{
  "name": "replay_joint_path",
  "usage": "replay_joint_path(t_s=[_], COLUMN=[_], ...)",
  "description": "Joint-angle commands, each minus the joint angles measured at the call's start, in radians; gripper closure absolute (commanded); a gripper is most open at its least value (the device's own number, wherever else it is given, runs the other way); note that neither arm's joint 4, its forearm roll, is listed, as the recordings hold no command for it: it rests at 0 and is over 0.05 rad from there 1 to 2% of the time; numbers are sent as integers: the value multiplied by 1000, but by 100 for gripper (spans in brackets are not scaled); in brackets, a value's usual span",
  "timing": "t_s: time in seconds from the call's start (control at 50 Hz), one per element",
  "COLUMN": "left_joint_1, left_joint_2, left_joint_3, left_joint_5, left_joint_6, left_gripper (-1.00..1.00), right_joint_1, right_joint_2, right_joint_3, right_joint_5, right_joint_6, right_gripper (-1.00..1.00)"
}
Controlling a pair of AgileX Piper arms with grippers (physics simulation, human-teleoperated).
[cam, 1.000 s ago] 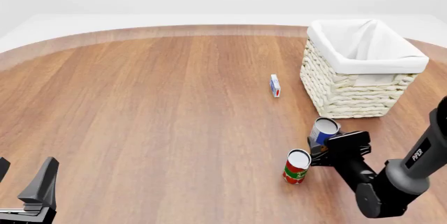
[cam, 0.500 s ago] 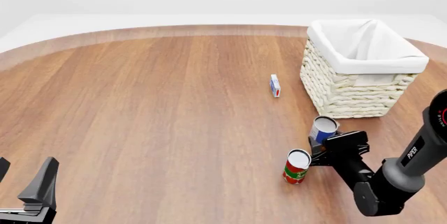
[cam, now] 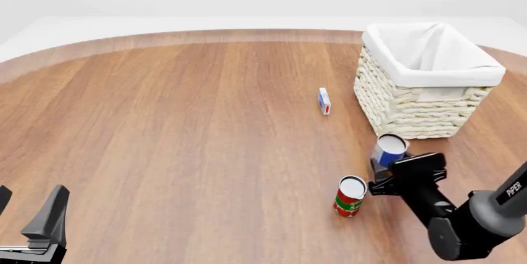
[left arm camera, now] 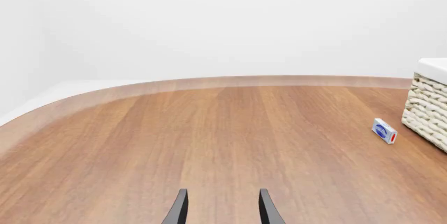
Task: Pick up the alphabet soup and the cream cheese box, and put them in the basket.
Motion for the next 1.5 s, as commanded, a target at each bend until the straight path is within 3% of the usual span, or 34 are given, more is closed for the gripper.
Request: replay_joint_path(t_s=[0.02, 0.16, 0.48, 0.78, 1.24, 1.5], left_joint_1=[0, 0, 0, 0, 0, 0], left_joint_2=[0, 0, 0, 0, 0, 0], left_joint_3=[0, 0, 0, 0, 0, 0], left_joint_5=[0, 0, 0, 0, 0, 0], left_joint_6=[0, 0, 0, 0, 0, 0], left_gripper=[-100, -100, -100, -100, -100, -100], right_joint_1=[7, 14, 16, 23, 7, 6], right_joint_2=[-97, -153, -332, -527, -788, -841], right_joint_3=[26, 39, 56, 47, -23, -98], right_joint_5=[30, 49, 167, 323, 573, 684], right_joint_6=[22, 2, 13, 18, 4, -20], right_gripper=[100, 100, 100, 100, 100, 100])
